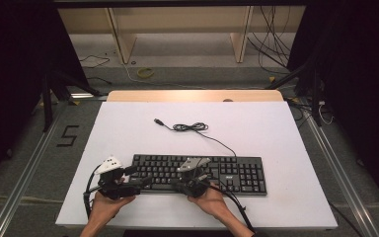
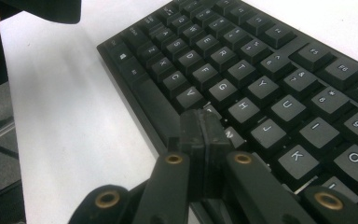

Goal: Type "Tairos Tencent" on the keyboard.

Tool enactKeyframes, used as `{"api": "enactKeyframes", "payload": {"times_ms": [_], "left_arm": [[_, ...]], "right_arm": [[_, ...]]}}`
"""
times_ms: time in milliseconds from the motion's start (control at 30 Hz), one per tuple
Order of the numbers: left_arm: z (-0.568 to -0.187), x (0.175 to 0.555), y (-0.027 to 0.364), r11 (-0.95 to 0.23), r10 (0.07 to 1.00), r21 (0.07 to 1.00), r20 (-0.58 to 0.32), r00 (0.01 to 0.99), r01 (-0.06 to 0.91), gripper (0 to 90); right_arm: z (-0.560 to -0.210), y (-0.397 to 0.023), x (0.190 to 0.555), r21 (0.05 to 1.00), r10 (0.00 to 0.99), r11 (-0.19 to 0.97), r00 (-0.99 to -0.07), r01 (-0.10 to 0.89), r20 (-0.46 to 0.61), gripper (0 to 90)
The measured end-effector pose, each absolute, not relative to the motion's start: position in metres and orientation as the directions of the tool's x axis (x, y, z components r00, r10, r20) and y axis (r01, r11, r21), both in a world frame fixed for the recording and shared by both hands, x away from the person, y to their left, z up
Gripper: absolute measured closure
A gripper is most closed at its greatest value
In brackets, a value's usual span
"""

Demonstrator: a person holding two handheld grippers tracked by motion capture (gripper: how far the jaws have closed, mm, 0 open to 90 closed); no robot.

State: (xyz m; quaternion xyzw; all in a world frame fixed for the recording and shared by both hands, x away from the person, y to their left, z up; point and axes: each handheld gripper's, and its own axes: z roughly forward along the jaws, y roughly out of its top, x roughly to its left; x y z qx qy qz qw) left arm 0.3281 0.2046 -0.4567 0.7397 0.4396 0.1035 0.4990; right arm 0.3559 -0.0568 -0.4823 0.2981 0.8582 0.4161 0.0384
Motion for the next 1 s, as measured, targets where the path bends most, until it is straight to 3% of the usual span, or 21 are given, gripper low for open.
{"api": "enactKeyframes", "payload": {"times_ms": [600, 1000], "left_arm": [[-0.458, 0.329, 0.206, -0.114, 0.757, 0.828, -0.285, 0.588, 0.549, 22.5], [-0.458, 0.33, 0.207, -0.111, 0.761, 0.829, -0.284, 0.584, 0.547, 22.6]], "right_arm": [[-0.483, -0.057, 0.355, 0.727, 0.552, 0.477, -0.812, 0.494, 0.19, 90.0], [-0.473, -0.064, 0.355, 0.76, 0.547, 0.426, -0.809, 0.49, 0.215, 84.5]]}}
